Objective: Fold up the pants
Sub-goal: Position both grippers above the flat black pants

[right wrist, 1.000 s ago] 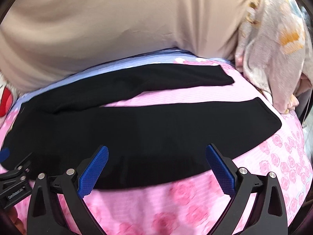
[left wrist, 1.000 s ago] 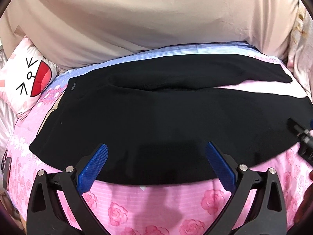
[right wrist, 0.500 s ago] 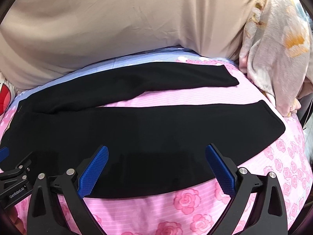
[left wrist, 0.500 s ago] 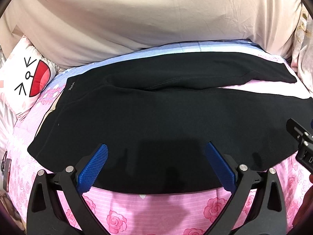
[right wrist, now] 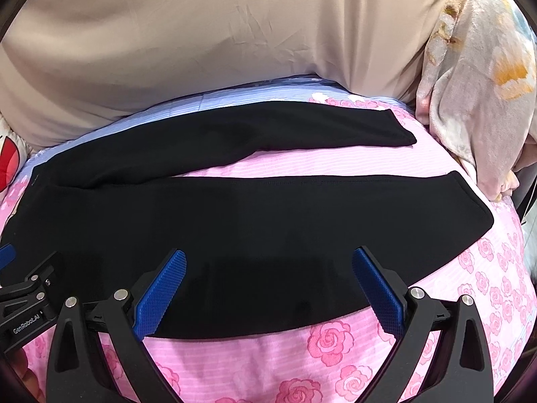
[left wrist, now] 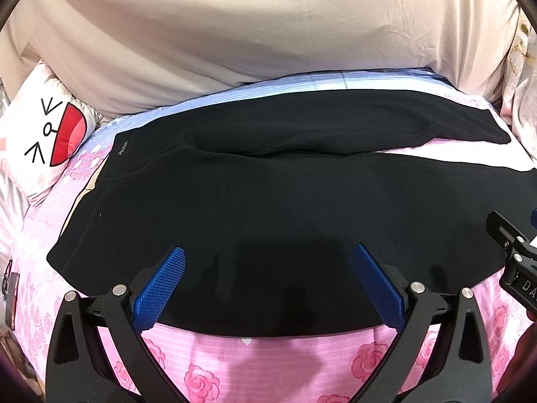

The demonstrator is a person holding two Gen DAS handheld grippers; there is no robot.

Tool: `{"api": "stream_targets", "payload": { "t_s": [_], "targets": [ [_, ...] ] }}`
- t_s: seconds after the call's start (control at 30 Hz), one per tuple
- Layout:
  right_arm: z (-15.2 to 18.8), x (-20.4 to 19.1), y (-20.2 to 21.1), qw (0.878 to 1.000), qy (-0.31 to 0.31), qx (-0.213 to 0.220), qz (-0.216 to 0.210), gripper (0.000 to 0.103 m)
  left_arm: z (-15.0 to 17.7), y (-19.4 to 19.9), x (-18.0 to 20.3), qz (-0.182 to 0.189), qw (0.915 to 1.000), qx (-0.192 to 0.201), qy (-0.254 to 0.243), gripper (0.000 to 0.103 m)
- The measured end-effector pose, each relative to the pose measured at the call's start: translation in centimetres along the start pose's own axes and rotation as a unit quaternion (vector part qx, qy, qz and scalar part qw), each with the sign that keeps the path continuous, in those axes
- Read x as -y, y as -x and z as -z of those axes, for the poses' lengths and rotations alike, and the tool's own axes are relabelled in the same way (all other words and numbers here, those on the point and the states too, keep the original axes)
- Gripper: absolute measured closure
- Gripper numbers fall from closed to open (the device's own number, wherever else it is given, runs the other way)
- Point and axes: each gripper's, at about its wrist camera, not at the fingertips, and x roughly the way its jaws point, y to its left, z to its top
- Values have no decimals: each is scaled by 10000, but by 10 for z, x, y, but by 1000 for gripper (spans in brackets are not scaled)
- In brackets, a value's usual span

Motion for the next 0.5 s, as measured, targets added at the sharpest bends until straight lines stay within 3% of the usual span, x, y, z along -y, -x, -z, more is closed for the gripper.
{"api": "stream_targets", "payload": {
  "t_s": [0.5],
  "targets": [
    [-4,0,-9,10000,-15,-80,-29,5,-9,-9,4,4,10000,-54,-32,5]
  ]
}}
